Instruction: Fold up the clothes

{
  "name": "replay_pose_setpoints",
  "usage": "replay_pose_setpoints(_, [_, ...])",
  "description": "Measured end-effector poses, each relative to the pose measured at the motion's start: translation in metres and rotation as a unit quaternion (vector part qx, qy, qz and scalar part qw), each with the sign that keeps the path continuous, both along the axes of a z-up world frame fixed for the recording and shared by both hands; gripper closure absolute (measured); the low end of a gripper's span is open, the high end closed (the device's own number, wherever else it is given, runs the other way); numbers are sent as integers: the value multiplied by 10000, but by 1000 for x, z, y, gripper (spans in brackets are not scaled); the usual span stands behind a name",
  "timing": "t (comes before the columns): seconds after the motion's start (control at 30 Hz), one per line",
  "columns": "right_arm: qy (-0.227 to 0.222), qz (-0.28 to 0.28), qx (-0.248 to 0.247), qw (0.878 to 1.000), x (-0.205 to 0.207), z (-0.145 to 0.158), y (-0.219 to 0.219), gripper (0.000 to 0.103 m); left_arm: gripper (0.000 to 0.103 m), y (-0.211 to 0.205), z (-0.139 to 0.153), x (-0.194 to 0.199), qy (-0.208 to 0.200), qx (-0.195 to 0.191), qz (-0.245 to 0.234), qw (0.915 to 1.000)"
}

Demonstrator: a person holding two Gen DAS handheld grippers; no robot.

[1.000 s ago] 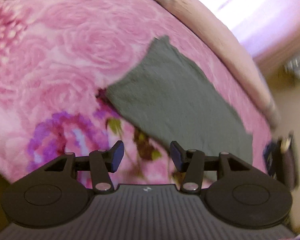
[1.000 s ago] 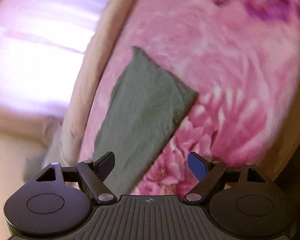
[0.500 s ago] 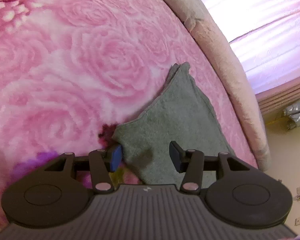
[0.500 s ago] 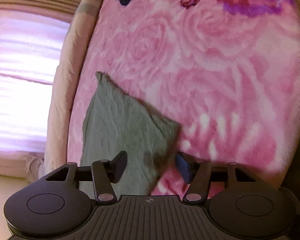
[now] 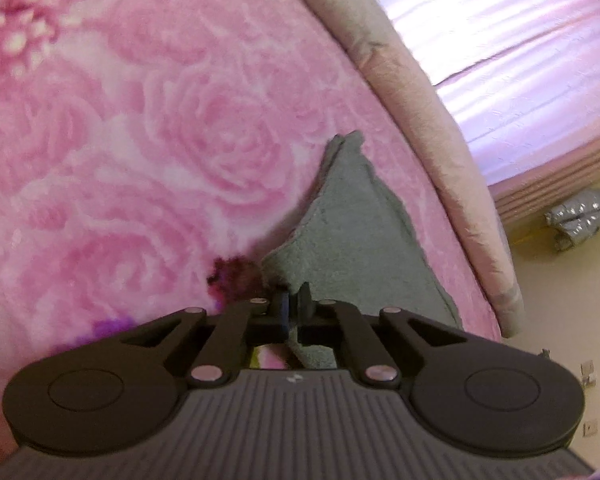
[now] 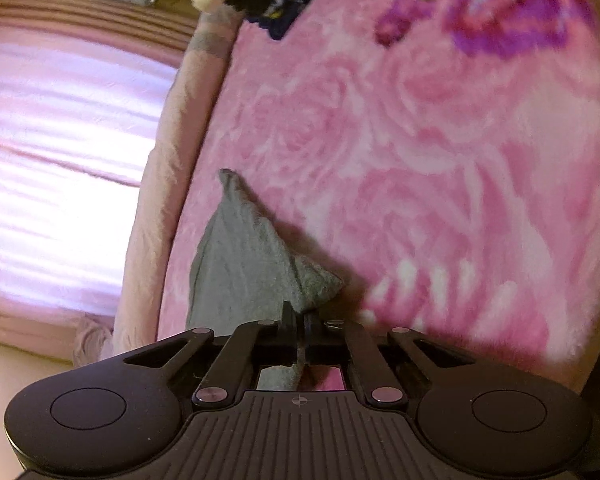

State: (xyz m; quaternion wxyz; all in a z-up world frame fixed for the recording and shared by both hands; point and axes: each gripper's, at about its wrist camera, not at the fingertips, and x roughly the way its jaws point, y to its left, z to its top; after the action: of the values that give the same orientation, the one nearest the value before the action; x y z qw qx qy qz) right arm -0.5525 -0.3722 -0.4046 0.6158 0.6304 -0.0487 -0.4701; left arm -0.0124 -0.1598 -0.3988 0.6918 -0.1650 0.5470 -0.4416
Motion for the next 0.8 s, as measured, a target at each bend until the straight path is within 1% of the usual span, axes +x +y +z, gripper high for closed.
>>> replay_pose_setpoints(0.13, [142,134,-30,9998,-2,15,4,102,102,16,14,-4,-151,-33,-182,9997])
replay_pose_setpoints(0.23, [253,272,87,9993,-15,20,19,102,102,39,22,-11,-188,-6,-311,9993])
replay_pose_setpoints(0.33, [364,438,246,9981,-30,19,40,102,102,67,24,-23,-215,116,-454,9987])
replay_pose_setpoints(0.4, [489,609,315,9964,-40,18,53,102,102,84,19,-31,-265,281,-590,9975])
replay_pose_setpoints(0.47, [667,759,363,9942,-48,16,64,102,100,92,16,-35,-477,609,-726,9944])
replay_pose_setpoints(0.57, [1000,989,168,9899,-57,23,70,101,99,100,28,-33,-973,937,-783,9877])
replay_pose_setpoints(0.6, [1105,1011,33,9887,-58,30,69,100,99,101,36,-32,-1143,951,-797,9857])
replay_pose_setpoints(0.63, [1210,1031,-106,9872,-59,37,68,97,96,99,45,-30,-1297,923,-834,9837])
replay_pose_setpoints(0.67, [1319,1038,-290,9854,-60,44,65,82,88,95,54,-30,-1454,882,-906,9813])
replay_pose_setpoints(0.7, [1341,1055,-449,9843,-60,50,60,43,83,90,63,-29,-1612,841,-980,9784])
replay_pose_setpoints(0.73, [1358,1073,-607,9830,-60,55,55,25,77,82,67,-30,-1679,760,-1053,9772])
replay_pose_setpoints(0.77, [1308,1127,-745,9822,-57,58,47,20,77,73,72,-31,-1740,675,-1125,9760])
replay_pose_setpoints(0.8, [1220,1234,-846,9812,-53,60,44,20,77,65,76,-31,-1799,590,-1197,9746])
